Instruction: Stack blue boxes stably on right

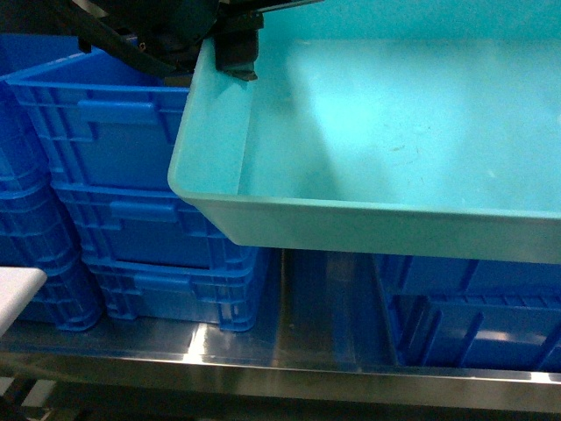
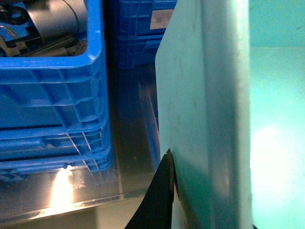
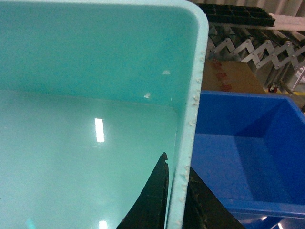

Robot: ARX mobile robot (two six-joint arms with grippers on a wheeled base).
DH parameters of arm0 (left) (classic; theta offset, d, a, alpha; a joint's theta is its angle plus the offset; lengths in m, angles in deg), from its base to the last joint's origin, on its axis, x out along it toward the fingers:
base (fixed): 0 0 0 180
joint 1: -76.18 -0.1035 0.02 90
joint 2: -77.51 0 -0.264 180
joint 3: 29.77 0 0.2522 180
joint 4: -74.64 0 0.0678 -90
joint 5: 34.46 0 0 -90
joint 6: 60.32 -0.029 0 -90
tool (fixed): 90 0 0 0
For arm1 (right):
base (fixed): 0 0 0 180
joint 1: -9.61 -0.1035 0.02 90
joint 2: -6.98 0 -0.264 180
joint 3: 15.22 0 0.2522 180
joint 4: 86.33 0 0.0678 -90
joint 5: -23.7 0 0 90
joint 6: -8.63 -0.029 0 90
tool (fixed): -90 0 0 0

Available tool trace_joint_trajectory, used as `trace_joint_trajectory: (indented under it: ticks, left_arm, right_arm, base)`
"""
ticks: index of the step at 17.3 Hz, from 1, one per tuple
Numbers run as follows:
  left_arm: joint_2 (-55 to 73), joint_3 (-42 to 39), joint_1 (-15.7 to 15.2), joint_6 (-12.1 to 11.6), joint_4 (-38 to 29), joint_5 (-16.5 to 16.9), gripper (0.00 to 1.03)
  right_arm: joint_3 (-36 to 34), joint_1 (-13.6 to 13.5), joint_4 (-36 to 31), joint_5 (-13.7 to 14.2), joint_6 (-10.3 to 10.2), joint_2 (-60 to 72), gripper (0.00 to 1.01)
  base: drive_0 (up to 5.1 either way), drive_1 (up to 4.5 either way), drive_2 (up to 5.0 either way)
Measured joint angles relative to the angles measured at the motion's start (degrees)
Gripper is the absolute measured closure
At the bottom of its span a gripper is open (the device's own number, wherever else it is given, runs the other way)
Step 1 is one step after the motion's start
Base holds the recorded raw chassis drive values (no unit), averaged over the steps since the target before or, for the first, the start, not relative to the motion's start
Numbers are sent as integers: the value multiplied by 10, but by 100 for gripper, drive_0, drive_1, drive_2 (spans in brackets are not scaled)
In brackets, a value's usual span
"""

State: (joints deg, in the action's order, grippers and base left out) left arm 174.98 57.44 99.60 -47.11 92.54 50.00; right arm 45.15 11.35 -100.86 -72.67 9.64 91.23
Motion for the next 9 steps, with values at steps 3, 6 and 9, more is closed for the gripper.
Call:
trace_joint_trajectory:
  ticks: [3,6,9]
  left_arm:
    - [0,0,0,0,-1,0,97]
    - [0,0,0,0,-2,0,97]
    - [0,0,0,0,-2,0,97]
  right_arm:
    - [0,2,0,-1,0,0,94]
    - [0,2,0,-1,0,0,94]
    - [0,2,-1,-1,0,0,94]
  base:
    - [452,-210,-210]
    - [446,-213,-213]
    - [447,-212,-212]
